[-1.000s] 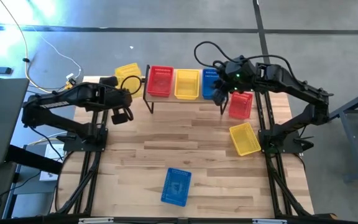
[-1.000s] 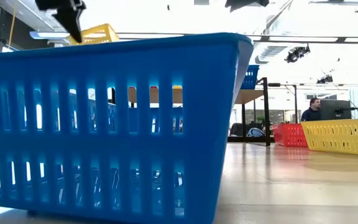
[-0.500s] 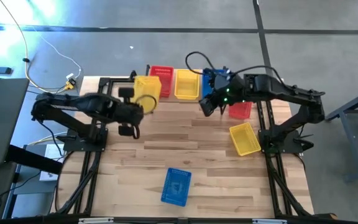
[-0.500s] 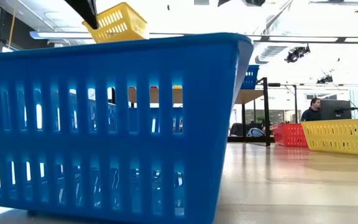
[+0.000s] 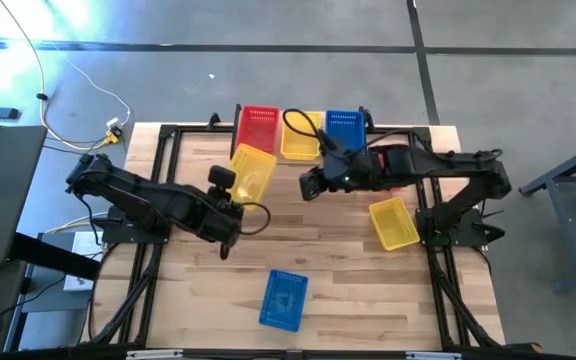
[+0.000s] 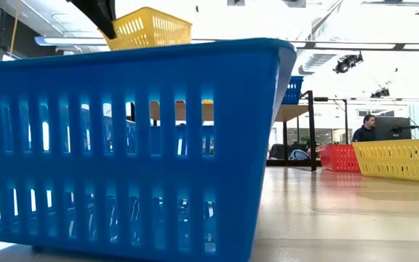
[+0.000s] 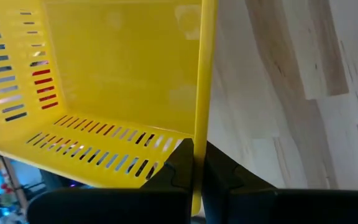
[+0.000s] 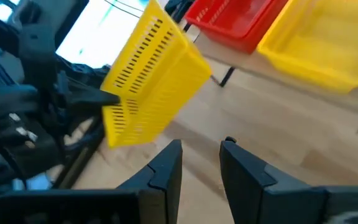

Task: Stack baskets on shelf by color
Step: Stack the left yellow basket on top of the yellow basket on the shelf

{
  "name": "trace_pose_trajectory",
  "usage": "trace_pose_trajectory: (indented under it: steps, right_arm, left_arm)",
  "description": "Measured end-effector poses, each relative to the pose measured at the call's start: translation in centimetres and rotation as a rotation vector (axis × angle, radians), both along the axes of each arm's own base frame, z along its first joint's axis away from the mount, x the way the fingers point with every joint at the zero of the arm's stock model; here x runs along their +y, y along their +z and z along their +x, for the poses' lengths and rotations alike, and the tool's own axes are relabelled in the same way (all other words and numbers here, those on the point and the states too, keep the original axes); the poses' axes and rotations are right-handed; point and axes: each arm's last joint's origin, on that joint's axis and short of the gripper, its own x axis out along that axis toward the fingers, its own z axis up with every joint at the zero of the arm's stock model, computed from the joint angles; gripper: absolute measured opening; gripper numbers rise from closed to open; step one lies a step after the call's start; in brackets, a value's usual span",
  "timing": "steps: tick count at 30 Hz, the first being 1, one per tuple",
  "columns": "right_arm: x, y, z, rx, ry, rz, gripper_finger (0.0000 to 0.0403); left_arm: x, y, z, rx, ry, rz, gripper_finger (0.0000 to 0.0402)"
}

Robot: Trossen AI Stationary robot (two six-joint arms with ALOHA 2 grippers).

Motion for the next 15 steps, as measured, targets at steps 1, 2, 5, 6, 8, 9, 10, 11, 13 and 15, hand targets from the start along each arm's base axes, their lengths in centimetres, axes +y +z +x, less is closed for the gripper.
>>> trace_pose_trajectory:
  steps: [1,2,5,6,8,9,10,11,13,15]
  right_arm:
    - [0.2,-0.2,0.3,-0.011,-0.010,0.027,0.0094]
    - [0.4,-0.4,0.6,-0.022,-0.023,0.058,0.0094]
    - [0.8,-1.0,1.6,-0.056,-0.055,0.154,0.0094]
    - [0.9,-1.3,1.9,-0.056,-0.063,0.178,0.0094]
    - [1.0,-1.7,2.4,-0.057,-0.071,0.226,0.0094]
    - [1.0,-2.1,2.7,-0.052,-0.074,0.246,0.0094]
    - [1.1,-2.3,3.0,-0.050,-0.080,0.267,0.0094]
    - [1.1,-2.6,3.3,-0.047,-0.089,0.283,0.0094]
    - [1.2,-3.2,3.9,-0.048,-0.099,0.305,0.0094]
    - [1.2,-3.6,4.5,-0.053,-0.107,0.346,0.0094]
  left_arm:
    - [-0.1,-0.2,0.1,0.008,-0.004,0.003,0.0000]
    - [-0.3,-0.3,0.2,0.017,-0.012,0.005,0.0000]
    - [-0.7,-0.8,0.6,0.057,-0.046,0.012,0.0000]
    - [-0.8,-0.9,0.7,0.066,-0.053,0.013,0.0000]
    - [-0.9,-1.1,0.8,0.076,-0.062,0.016,0.0000]
    - [-1.0,-1.2,0.9,0.082,-0.065,0.018,0.0000]
    - [-1.1,-1.3,1.0,0.088,-0.069,0.021,0.0000]
    - [-1.1,-1.4,1.1,0.100,-0.078,0.024,0.0000]
    - [-1.2,-1.6,1.2,0.129,-0.104,0.032,0.0000]
    - [-1.2,-1.8,1.3,0.156,-0.129,0.044,0.0000]
